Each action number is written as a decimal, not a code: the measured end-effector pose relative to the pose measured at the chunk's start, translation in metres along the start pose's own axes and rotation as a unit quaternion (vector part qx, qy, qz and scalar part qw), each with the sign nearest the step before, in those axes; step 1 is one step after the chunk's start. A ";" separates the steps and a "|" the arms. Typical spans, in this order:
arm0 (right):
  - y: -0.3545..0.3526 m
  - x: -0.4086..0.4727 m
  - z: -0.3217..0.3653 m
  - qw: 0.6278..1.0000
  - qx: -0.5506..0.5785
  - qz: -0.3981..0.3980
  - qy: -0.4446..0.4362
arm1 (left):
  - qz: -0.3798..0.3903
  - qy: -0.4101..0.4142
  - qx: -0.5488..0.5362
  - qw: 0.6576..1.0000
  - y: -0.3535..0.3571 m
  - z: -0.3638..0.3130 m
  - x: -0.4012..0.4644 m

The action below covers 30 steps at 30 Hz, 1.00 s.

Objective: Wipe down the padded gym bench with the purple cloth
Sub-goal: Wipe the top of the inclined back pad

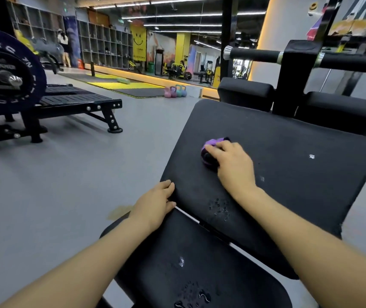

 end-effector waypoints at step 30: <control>-0.035 0.009 -0.052 1.000 -0.020 0.016 0.009 | 0.053 -0.021 0.019 0.998 0.016 0.004 0.006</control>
Point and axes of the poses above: each hand's wrist, its own x-axis towards the middle knuckle, its own y-axis out of the palm, z = x × y, the point moved 10 cm from there along x, towards the middle knuckle, and after that the axes turned 7 degrees about x, right-handed, at the moved point
